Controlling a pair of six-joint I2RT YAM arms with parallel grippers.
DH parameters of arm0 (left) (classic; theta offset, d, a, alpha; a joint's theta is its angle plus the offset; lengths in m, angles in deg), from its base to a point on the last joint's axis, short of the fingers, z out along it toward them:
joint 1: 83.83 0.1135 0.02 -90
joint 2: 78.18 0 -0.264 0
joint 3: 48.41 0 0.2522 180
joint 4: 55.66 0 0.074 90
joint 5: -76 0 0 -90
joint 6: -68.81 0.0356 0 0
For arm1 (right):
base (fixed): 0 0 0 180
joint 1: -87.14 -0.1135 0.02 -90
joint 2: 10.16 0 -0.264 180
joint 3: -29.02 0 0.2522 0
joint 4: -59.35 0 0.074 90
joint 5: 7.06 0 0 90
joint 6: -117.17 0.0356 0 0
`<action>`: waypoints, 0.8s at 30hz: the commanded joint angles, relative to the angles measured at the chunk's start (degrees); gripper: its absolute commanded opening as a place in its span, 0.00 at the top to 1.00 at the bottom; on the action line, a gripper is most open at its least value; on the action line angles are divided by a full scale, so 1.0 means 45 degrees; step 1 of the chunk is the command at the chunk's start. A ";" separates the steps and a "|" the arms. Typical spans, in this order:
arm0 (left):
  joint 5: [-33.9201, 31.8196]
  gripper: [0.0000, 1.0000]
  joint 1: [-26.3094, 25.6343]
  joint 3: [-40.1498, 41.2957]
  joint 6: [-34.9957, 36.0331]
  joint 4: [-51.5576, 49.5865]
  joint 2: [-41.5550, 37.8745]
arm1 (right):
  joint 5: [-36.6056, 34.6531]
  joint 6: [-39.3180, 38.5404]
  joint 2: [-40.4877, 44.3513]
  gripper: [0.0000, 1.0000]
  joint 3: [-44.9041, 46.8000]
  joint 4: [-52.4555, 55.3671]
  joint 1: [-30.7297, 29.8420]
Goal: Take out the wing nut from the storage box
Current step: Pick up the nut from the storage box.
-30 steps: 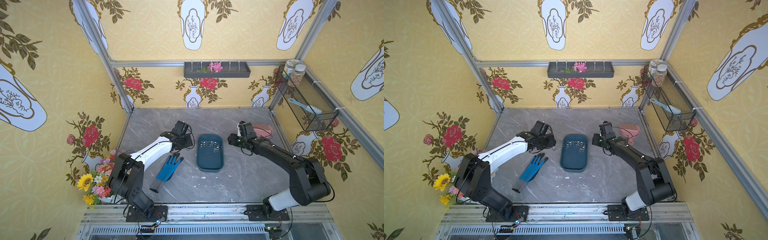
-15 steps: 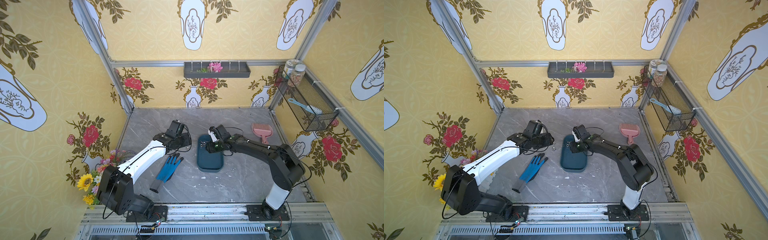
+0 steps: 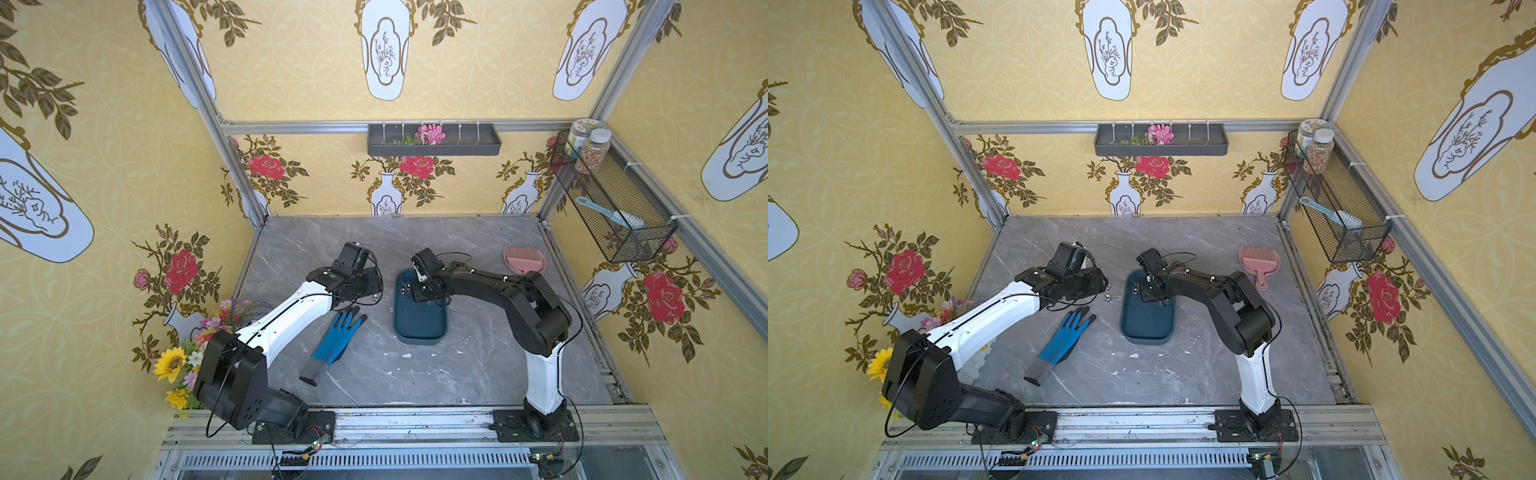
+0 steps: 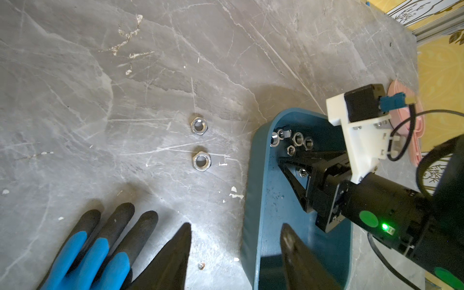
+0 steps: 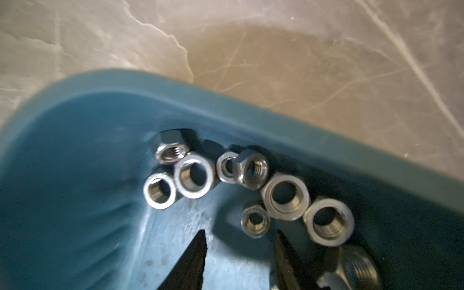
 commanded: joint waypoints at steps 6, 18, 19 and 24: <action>0.0098 0.41 0.0005 0.0101 0.0087 0.0101 0.0150 | -0.0774 -0.0064 -0.0436 0.64 -0.0372 0.0300 -0.0082; 0.0202 0.40 0.0006 0.0239 0.0061 0.0253 0.0242 | -0.0497 -0.0130 -0.0025 0.79 -0.0208 0.0205 -0.0296; 0.0203 0.40 0.0005 0.0243 0.0042 0.0249 0.0251 | -0.0415 -0.0114 0.0056 0.79 -0.0195 0.0180 -0.0321; 0.0229 0.40 0.0012 0.0264 0.0041 0.0265 0.0256 | -0.0007 0.0014 0.0703 0.80 0.0050 0.0090 -0.0409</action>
